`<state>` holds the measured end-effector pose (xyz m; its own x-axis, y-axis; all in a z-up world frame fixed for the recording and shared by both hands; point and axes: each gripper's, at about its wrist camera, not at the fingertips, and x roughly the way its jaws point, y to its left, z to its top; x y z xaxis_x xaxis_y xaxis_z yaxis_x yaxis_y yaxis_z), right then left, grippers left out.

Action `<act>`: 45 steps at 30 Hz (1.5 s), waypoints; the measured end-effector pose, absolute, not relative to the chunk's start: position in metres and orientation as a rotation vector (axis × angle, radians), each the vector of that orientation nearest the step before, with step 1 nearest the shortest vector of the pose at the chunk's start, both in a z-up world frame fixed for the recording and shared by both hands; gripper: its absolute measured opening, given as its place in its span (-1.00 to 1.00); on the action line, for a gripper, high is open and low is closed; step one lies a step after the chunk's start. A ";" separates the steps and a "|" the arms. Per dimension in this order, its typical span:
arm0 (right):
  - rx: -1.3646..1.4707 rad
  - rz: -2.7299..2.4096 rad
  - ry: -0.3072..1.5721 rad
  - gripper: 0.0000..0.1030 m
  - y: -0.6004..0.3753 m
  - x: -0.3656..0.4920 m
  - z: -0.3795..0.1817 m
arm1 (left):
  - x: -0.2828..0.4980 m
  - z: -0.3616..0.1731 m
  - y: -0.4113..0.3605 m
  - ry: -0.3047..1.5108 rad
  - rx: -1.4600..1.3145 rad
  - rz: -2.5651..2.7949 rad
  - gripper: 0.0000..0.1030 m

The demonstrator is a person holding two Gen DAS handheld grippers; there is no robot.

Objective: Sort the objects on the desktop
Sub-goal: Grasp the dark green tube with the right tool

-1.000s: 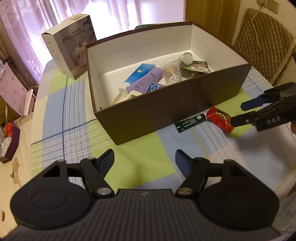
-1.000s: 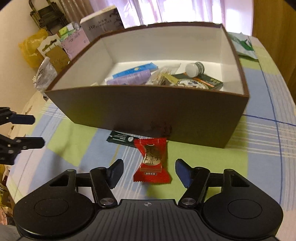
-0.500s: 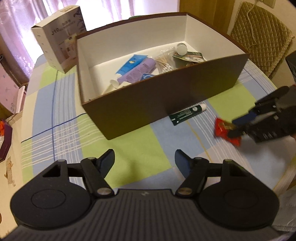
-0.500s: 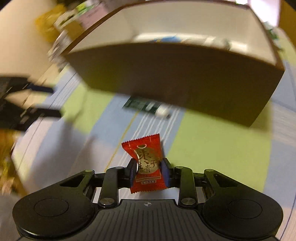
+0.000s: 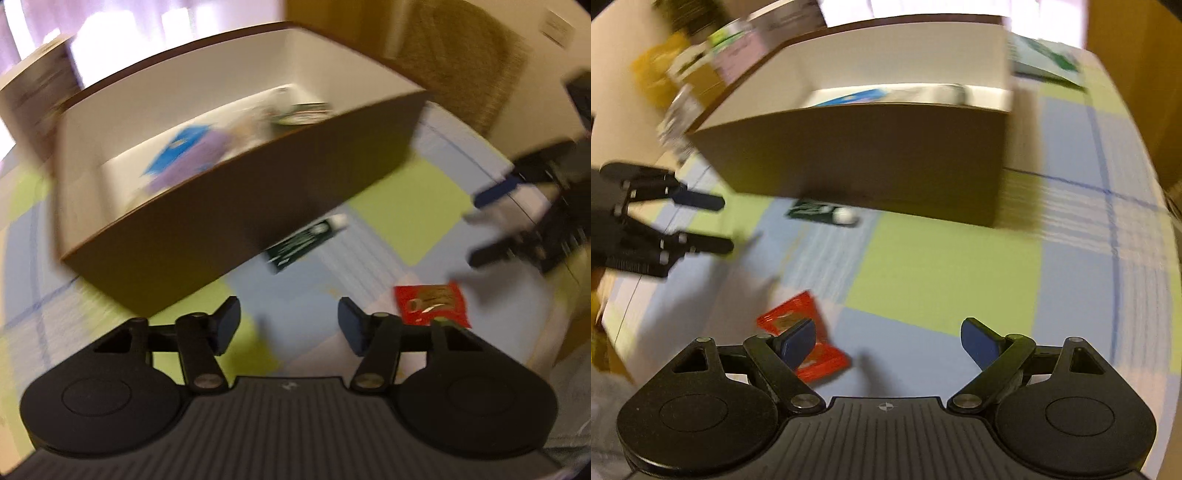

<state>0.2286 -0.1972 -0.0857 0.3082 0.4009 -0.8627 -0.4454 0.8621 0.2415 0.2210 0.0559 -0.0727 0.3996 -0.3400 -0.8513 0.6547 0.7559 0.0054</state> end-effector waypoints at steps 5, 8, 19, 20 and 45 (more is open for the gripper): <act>0.017 0.481 1.128 0.77 -0.217 0.224 -0.083 | 0.230 -0.086 0.024 0.868 0.477 -0.790 -0.15; 0.049 0.439 1.140 0.77 -0.226 0.220 -0.085 | 0.241 -0.095 0.007 0.836 0.527 -0.833 -0.24; 0.115 0.376 1.160 0.77 -0.243 0.213 -0.088 | 0.261 -0.119 -0.005 0.883 0.509 -0.831 -0.53; 0.114 0.378 1.161 0.77 -0.243 0.214 -0.087 | 0.260 -0.117 -0.002 0.898 0.491 -0.835 -0.53; -0.190 0.743 1.078 0.21 -0.062 0.260 -0.106 | 0.204 -0.078 0.131 0.994 0.211 -0.421 -0.40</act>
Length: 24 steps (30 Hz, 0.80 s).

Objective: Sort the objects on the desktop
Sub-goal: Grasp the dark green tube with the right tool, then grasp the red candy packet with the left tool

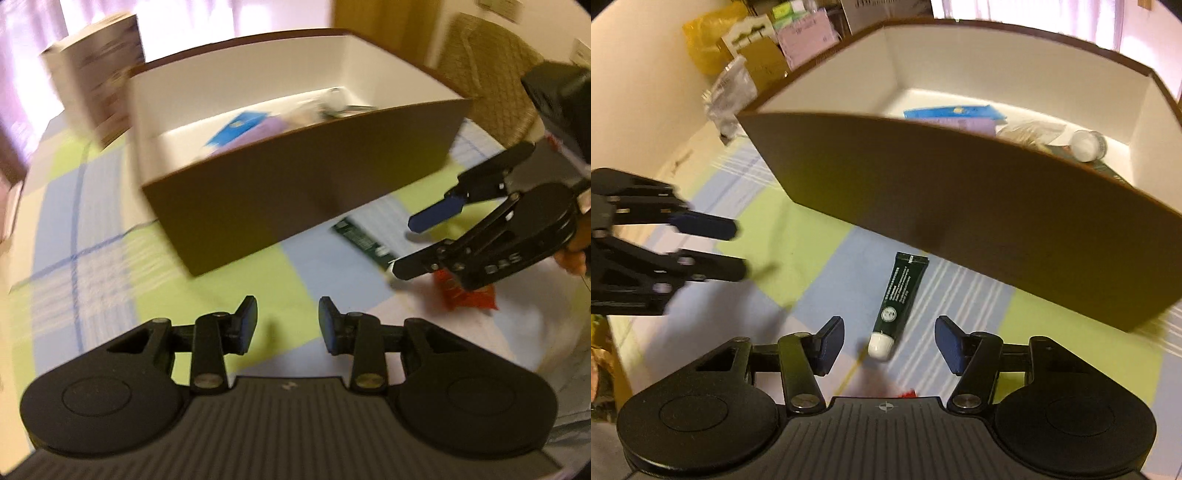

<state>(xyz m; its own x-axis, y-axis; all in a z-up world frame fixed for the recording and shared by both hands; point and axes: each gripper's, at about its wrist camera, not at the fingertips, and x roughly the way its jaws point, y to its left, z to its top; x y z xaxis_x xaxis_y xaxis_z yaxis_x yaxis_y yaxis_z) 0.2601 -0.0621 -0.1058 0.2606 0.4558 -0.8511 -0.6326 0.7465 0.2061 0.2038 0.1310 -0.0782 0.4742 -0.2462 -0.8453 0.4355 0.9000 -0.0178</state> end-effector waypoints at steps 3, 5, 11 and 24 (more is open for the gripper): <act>-0.238 0.721 1.072 0.20 -0.052 0.264 -0.118 | 0.199 -0.078 0.144 1.008 0.195 -0.388 -0.41; -0.279 0.710 1.049 -0.22 -0.048 0.265 -0.123 | 0.195 -0.078 0.148 1.014 0.190 -0.380 -0.41; -0.390 0.690 1.036 -0.66 -0.048 0.261 -0.127 | 0.187 -0.081 0.137 1.027 0.187 -0.430 -0.41; 0.030 0.455 1.133 -0.66 -0.182 0.239 -0.112 | 0.177 -0.075 0.060 0.921 0.366 -0.876 -0.21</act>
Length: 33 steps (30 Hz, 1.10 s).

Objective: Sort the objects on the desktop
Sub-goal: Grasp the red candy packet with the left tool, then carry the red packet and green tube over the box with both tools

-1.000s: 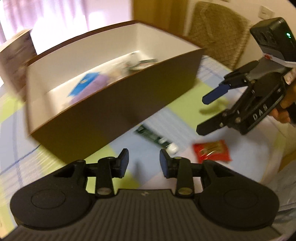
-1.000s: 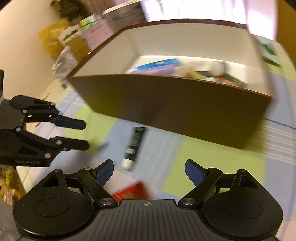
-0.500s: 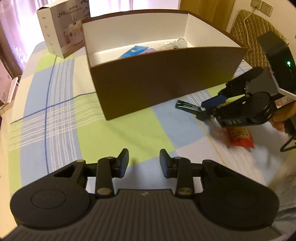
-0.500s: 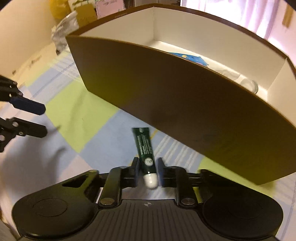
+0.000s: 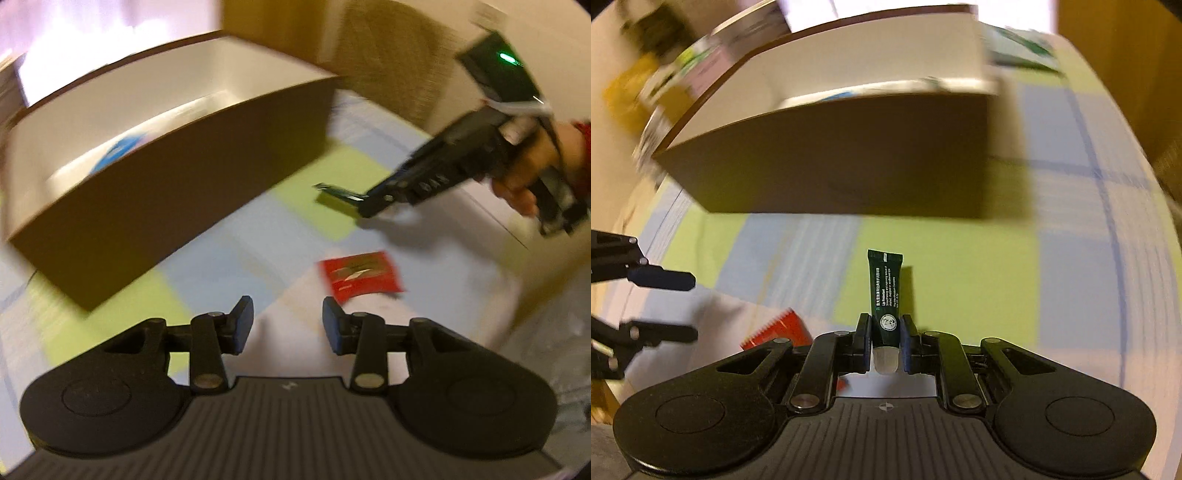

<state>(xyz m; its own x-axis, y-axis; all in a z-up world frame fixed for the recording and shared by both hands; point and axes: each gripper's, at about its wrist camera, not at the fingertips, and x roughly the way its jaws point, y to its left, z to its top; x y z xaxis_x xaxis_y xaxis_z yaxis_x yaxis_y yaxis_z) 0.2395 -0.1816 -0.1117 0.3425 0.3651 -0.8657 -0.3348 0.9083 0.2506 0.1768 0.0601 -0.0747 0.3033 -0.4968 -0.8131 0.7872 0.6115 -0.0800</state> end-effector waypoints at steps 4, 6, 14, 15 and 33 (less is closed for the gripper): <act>0.113 0.378 1.151 -0.66 -0.208 0.224 -0.117 | 0.173 -0.077 0.021 0.850 0.552 -1.077 0.21; 0.133 0.357 1.154 -0.66 -0.215 0.215 -0.118 | 0.173 -0.080 0.005 0.826 0.636 -1.157 0.29; 0.156 0.321 1.147 -0.66 -0.239 0.205 -0.103 | 0.182 -0.113 -0.028 0.844 0.836 -1.246 0.17; 0.155 0.320 1.148 -0.66 -0.240 0.203 -0.102 | 0.183 -0.117 -0.028 0.855 0.846 -1.251 0.12; 0.133 0.434 1.178 -0.66 -0.219 0.201 -0.097 | 0.164 -0.097 0.031 1.026 0.494 -0.855 -0.50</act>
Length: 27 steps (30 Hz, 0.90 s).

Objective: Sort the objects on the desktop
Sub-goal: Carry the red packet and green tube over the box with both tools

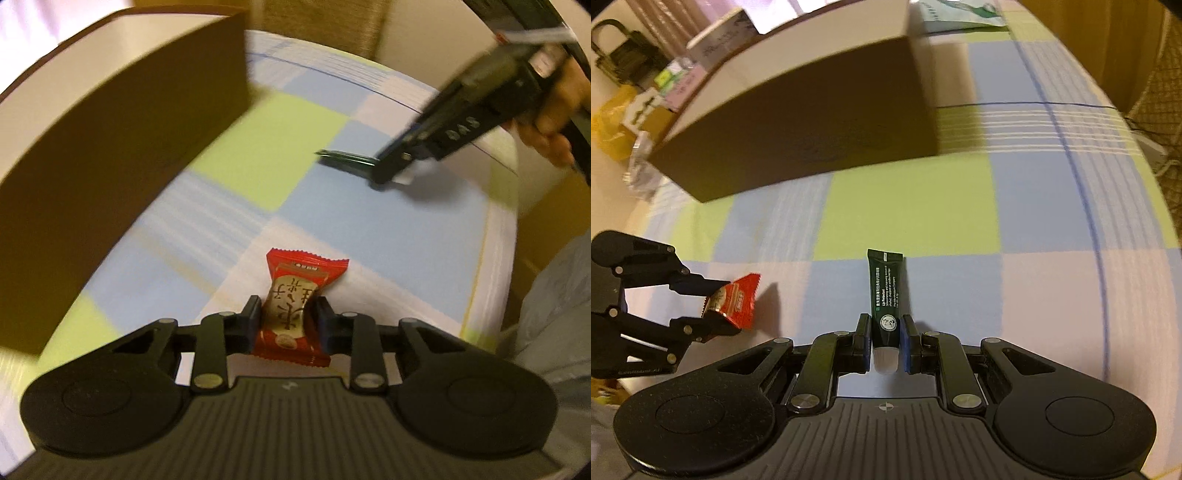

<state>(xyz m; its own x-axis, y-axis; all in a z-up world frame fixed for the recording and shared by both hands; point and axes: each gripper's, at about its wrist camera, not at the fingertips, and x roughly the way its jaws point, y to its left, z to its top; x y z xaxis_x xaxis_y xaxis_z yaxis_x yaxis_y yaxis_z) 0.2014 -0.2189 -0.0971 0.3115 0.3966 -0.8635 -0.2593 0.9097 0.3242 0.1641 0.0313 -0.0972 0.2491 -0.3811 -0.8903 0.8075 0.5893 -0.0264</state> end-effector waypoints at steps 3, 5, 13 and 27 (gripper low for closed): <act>0.152 0.508 1.161 -0.66 -0.211 0.201 -0.085 | 0.164 -0.078 0.048 1.017 0.433 -0.774 -0.50; 0.143 0.563 1.145 -0.66 -0.204 0.202 -0.074 | 0.167 -0.061 0.058 1.002 0.416 -0.729 -0.50; 0.077 0.747 0.968 -0.66 -0.174 0.223 -0.004 | 0.204 0.017 0.071 0.846 0.473 -0.680 -0.49; -0.079 0.584 0.903 -0.66 -0.136 0.345 0.016 | 0.363 0.014 0.049 0.859 0.573 -0.476 -0.49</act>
